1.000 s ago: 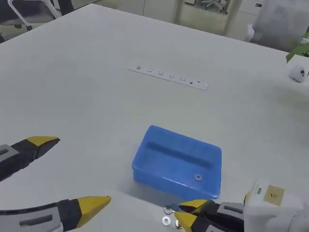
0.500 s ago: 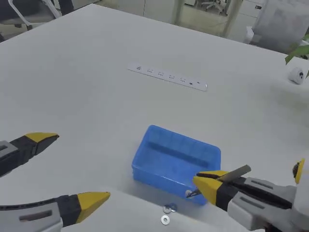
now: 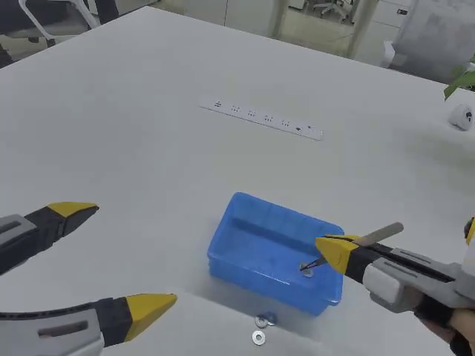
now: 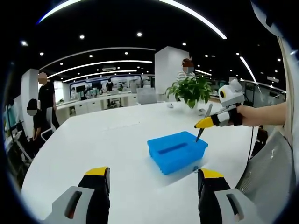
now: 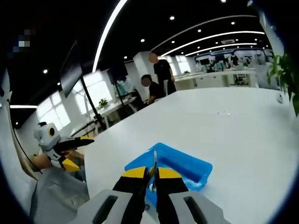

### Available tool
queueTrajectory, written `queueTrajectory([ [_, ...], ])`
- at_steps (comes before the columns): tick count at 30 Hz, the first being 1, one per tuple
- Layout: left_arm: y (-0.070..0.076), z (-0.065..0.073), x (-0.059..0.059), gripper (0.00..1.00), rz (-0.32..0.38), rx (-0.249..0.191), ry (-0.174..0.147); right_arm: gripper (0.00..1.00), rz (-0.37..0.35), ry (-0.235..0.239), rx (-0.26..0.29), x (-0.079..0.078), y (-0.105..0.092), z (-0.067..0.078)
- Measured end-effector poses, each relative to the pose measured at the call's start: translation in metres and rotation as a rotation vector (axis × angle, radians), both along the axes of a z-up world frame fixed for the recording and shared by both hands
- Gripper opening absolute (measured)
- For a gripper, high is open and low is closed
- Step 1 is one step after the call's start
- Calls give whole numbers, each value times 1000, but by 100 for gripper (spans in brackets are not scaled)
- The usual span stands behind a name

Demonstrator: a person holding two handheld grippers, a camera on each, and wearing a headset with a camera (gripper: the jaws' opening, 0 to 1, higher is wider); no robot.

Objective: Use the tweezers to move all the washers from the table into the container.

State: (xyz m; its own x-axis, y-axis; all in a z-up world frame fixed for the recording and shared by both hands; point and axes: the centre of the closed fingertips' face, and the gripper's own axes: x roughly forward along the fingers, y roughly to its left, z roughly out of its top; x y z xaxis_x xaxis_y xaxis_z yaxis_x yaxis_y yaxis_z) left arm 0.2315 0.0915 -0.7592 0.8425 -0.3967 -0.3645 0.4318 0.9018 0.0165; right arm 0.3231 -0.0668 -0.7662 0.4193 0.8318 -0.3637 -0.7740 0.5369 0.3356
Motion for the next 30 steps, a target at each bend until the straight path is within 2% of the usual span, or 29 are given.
queueTrajectory([
  [6, 0, 0, 0, 78, 0, -3, 0, 3, 35, -11, -79, 13, 1, -12],
  [11, 0, -1, 0, 78, -1, -5, 7, 3, 67, -11, -108, 20, 9, -19],
  [21, 1, 0, 0, 78, 8, -21, 2, 3, 95, 29, -176, 33, 18, -40],
  [25, 1, -1, 0, 78, 3, -18, 9, 3, 111, 39, -232, 34, 20, -51],
  [30, 0, -1, 0, 78, 1, -20, 11, 3, 120, 55, -265, 34, 21, -60],
])
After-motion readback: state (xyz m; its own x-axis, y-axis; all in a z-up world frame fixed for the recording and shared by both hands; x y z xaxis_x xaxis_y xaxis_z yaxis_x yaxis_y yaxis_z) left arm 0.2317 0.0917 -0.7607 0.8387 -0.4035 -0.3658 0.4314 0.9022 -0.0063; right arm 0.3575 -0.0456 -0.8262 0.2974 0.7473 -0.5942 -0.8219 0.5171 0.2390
